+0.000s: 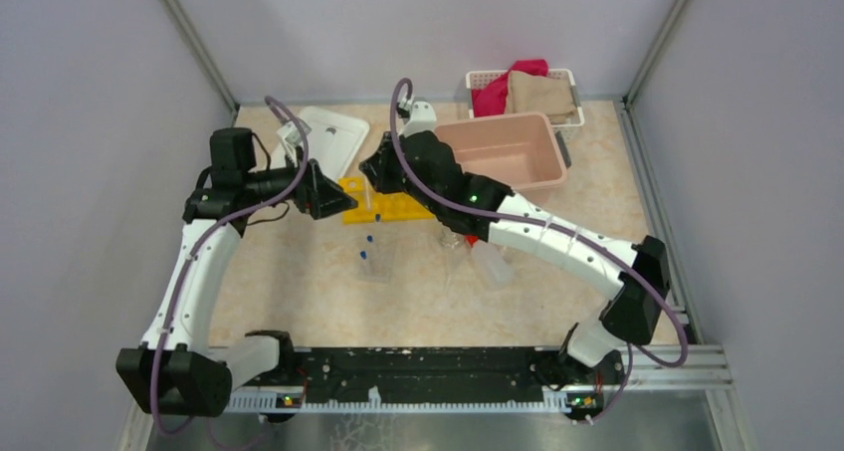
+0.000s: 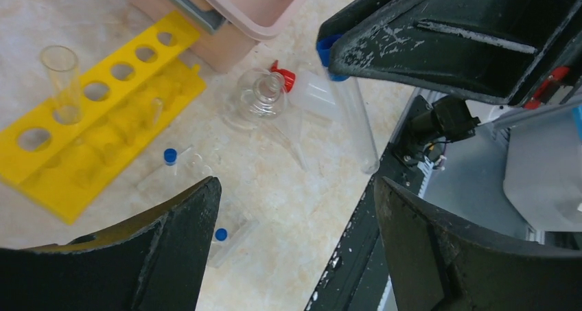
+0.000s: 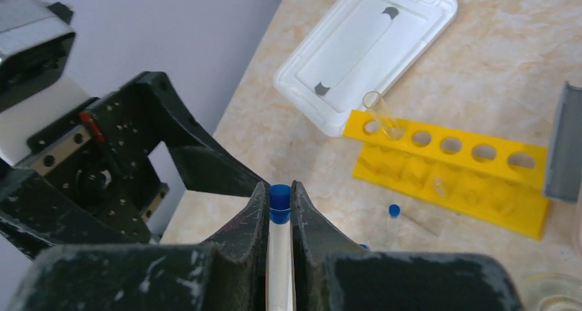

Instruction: Organize the chemistry lab equipment

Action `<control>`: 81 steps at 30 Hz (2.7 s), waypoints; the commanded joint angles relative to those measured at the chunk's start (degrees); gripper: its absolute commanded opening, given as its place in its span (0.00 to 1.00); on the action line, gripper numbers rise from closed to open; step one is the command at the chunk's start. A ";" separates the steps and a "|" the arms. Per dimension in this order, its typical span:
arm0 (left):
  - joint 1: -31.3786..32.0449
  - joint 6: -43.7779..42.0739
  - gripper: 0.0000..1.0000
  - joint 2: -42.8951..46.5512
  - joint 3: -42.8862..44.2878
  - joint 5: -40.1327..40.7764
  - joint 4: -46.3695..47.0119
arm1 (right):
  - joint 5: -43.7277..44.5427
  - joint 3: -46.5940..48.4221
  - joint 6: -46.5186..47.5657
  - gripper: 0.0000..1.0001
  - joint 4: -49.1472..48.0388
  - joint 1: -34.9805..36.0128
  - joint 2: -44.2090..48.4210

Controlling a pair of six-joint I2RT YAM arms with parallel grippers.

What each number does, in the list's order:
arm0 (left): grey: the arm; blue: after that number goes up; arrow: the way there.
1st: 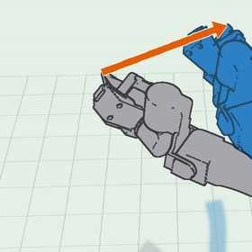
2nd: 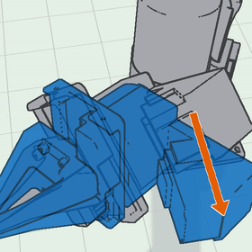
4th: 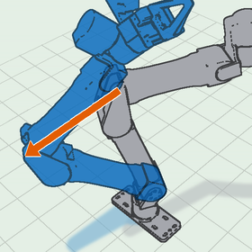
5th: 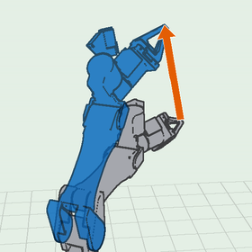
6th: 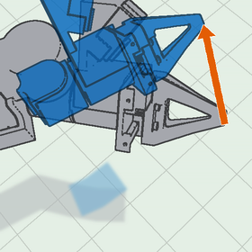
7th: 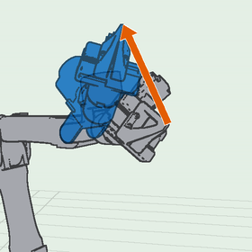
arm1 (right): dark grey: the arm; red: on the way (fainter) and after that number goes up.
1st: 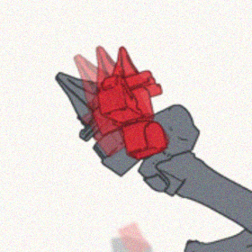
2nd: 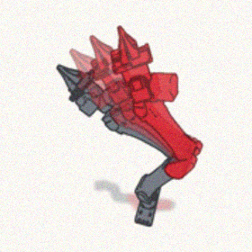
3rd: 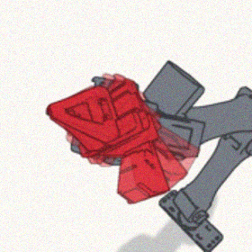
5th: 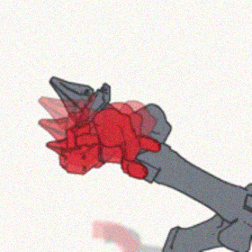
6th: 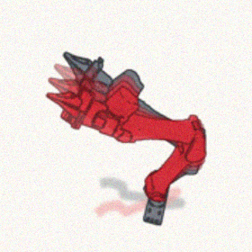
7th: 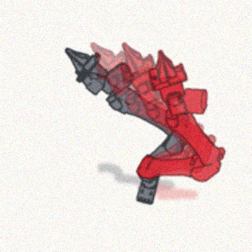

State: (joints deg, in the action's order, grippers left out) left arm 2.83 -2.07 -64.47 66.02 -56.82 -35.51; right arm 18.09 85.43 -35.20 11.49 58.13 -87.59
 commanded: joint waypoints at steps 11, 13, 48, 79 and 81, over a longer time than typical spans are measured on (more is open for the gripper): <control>3.50 3.43 0.60 -1.38 -2.61 -4.70 5.29 | -2.94 6.11 -3.71 0.00 -8.13 2.80 -6.06; 3.57 2.88 0.52 -1.44 -2.58 -4.71 4.95 | -2.38 5.91 -3.73 0.00 -8.39 2.79 -6.08; 5.22 -15.46 0.05 -1.28 2.19 0.06 -5.81 | -21.77 19.80 -2.58 0.38 16.67 -2.16 -12.04; -1.90 -5.59 0.99 -8.08 -1.57 19.57 -0.55 | -2.11 -19.50 14.57 0.00 -7.14 -3.16 5.99; -2.45 -5.42 0.99 -9.04 -1.44 19.84 -0.82 | -1.27 -19.86 16.05 0.00 -9.33 -1.99 4.06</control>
State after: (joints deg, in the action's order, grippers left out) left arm 1.76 -9.85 -72.25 64.93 -38.61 -37.85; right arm 14.02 65.60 -23.09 13.10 54.76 -82.24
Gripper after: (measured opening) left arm 0.988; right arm 0.070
